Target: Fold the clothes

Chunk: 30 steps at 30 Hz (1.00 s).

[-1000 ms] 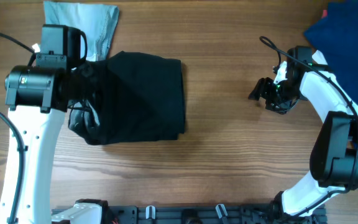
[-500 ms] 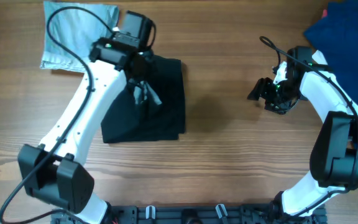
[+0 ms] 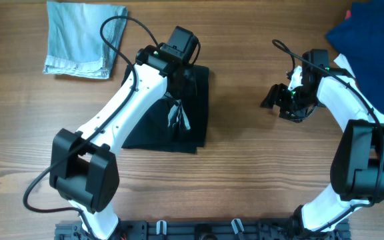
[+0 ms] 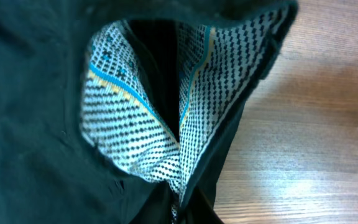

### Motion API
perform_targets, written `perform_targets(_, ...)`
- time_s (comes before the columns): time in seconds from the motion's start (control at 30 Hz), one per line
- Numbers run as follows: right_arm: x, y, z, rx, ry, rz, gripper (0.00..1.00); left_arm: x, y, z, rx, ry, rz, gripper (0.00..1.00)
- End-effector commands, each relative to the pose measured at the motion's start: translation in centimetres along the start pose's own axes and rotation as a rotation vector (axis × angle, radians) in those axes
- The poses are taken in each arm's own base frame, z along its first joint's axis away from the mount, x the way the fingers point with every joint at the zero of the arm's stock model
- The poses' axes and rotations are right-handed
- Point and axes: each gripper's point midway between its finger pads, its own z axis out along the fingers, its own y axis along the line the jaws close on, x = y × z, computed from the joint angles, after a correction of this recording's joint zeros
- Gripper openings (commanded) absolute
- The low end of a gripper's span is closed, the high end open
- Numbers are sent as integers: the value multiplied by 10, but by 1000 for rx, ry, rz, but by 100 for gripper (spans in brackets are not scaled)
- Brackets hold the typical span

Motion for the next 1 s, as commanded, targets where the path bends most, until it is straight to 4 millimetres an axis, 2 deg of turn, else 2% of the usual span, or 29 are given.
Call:
perform_targets(0.0,7,-1,9,-10,39,-4,70,6,-13,8,53,55,50,9)
perform_targets(0.07,7,0,9,-13,39,-4,70,10,-22,11,104,82,71,9)
perform_targets(0.17,7,-1,9,-13,42,-3,70,12,-25,13,111,89,83,16)
perform_targets(0.23,7,-1,9,-13,42,-3,70,14,-29,13,134,99,103,29)
perform_targets(0.27,7,-1,9,-13,42,-2,70,15,-31,12,143,103,103,42)
perform_targets(0.37,7,0,9,-13,43,-2,70,14,-31,10,146,98,103,48)
perform_targets(0.43,8,1,9,-24,44,-4,70,7,-32,-4,163,62,99,50)
perform_targets(0.47,8,2,9,-29,45,-6,70,1,-30,-14,175,35,90,53)
perform_targets(0.5,9,7,9,-53,53,-10,70,-4,-22,-25,179,14,68,67)
perform_targets(0.53,14,28,6,-179,78,-70,69,-9,0,-28,138,17,22,74)
perform_targets(0.57,16,46,2,-280,90,-102,68,-9,16,-27,110,41,-11,74)
perform_targets(0.6,17,59,-1,-357,92,-124,62,-7,32,-24,86,70,-45,73)
perform_targets(0.63,17,71,-5,-422,91,-144,49,-5,43,-22,69,89,-71,68)
perform_targets(0.67,18,86,-11,-503,94,-165,15,-4,55,-19,53,105,-99,63)
perform_targets(0.7,21,108,-18,-606,100,-205,4,-5,74,-15,16,112,-157,56)
perform_targets(0.77,27,144,-26,-731,111,-258,4,1,107,-5,-15,153,-266,23)
perform_targets(0.8,29,164,-26,-769,109,-290,4,7,112,-1,-6,178,-289,12)
perform_targets(0.83,32,194,-29,-823,88,-352,4,20,115,8,17,231,-315,7)
perform_targets(0.87,35,216,-30,-857,67,-398,4,28,117,16,16,253,-320,7)
perform_targets(0.97,40,269,-37,-924,-30,-498,4,50,119,37,32,297,-336,6)
